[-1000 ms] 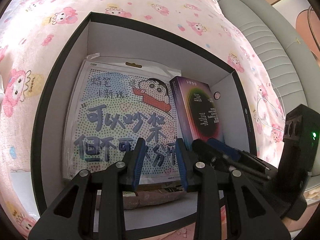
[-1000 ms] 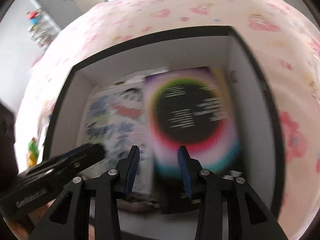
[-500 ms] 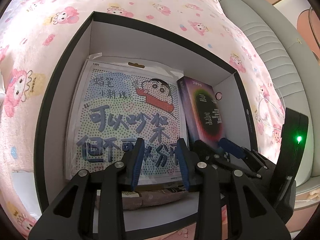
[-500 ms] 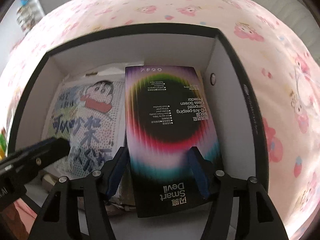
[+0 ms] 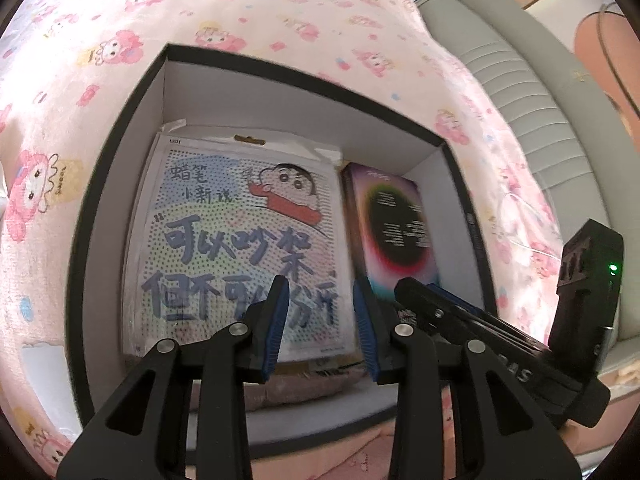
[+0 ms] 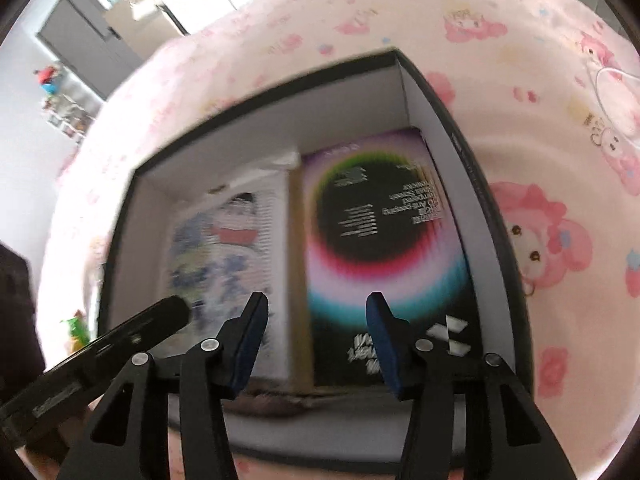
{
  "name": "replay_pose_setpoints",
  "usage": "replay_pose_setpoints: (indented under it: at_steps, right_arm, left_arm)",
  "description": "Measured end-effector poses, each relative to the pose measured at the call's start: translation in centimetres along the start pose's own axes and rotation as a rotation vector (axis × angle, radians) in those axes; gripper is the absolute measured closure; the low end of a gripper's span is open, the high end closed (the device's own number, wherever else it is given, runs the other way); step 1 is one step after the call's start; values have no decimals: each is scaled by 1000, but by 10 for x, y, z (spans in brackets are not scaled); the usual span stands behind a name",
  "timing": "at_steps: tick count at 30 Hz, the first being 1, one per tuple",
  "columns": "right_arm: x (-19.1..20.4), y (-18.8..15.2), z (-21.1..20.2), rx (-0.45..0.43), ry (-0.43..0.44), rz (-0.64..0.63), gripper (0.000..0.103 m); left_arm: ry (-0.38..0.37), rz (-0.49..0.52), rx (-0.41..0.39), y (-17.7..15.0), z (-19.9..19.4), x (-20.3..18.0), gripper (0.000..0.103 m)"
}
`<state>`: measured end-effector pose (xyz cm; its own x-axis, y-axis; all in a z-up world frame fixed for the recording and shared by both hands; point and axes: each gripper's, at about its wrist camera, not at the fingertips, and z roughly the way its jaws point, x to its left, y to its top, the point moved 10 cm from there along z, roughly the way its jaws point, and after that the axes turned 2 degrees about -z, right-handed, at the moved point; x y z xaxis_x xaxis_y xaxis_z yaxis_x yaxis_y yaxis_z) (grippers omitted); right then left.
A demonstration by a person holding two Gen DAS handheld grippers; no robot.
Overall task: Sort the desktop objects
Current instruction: 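Open the left tool and withdraw it from the DAPHNE box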
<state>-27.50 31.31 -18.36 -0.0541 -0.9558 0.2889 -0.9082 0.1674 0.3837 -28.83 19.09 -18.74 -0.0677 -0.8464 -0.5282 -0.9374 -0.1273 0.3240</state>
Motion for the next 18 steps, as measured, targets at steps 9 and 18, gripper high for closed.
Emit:
replay_pose_setpoints:
  at_steps: [9, 18]
  right_arm:
    - [59, -19, -42, -126, 6, -139, 55]
    - [121, -84, -61, -145, 87, -193, 55]
  left_arm:
    - [20, 114, -102, -22, -71, -7, 64]
    - [70, 210, -143, -70, -136, 23, 62]
